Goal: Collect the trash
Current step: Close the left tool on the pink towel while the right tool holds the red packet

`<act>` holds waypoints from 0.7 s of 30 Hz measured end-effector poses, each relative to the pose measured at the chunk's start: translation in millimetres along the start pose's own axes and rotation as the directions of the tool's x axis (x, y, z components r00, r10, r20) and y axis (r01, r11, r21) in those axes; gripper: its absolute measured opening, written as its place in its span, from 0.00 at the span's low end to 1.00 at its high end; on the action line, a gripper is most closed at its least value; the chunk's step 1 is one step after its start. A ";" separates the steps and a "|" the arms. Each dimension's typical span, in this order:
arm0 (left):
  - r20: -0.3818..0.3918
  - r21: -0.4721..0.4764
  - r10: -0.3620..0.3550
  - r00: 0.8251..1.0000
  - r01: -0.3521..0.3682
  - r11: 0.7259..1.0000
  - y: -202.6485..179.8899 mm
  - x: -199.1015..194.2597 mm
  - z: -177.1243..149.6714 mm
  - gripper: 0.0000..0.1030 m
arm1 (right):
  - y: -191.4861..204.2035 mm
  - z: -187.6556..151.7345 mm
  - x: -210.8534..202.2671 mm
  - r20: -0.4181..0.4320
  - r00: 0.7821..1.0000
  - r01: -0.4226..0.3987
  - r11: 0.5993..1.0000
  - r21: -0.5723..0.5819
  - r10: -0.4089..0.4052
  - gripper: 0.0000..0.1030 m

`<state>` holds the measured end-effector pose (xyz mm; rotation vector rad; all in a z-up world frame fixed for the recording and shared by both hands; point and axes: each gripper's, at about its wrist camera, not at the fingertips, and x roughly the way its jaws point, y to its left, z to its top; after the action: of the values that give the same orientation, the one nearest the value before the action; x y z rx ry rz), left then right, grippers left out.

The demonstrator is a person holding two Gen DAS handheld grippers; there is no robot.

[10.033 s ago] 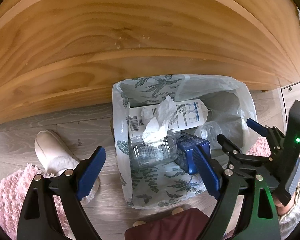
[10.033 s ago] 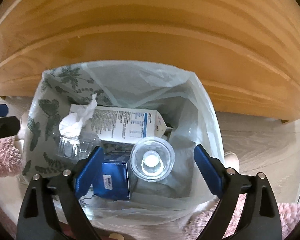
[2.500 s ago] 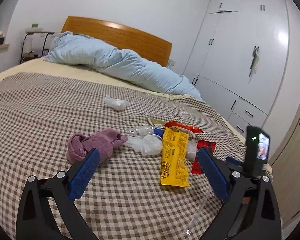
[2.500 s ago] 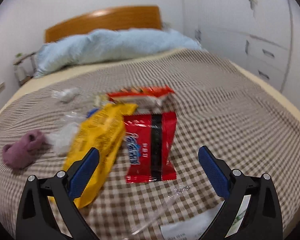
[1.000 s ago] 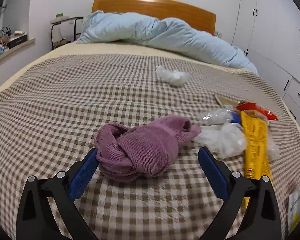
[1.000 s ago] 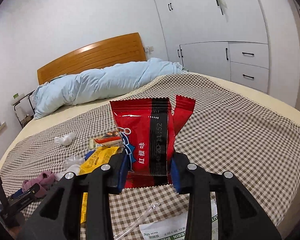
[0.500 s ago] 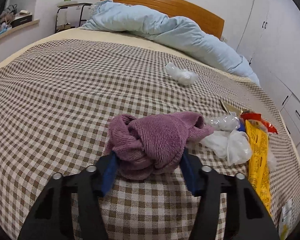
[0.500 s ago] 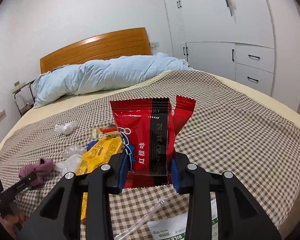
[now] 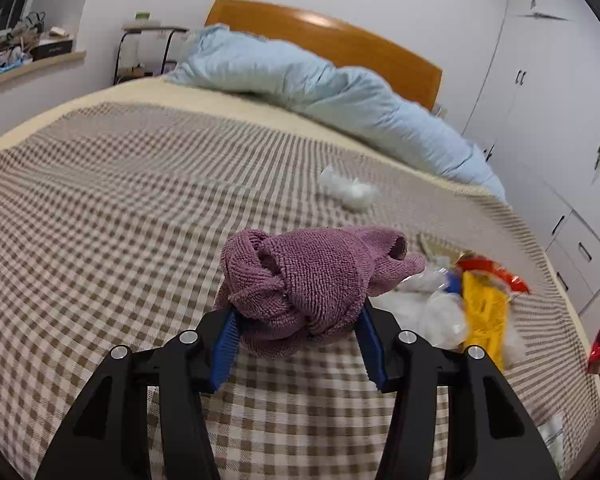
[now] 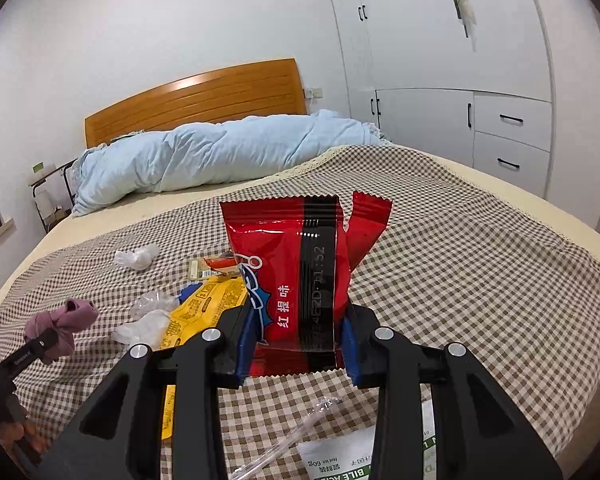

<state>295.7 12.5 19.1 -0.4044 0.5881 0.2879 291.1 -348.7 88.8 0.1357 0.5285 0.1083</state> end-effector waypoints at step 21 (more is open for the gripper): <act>0.099 0.085 -0.139 0.985 0.131 0.988 -41.2 -88.6 -11.8 0.48 | -11.9 -6.5 -75.6 0.044 0.997 -0.060 0.997 -0.039 0.062 0.34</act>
<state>234.9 -42.1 73.9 -0.3499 0.4649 0.1542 223.7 -370.2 118.8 0.1175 0.4774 0.1740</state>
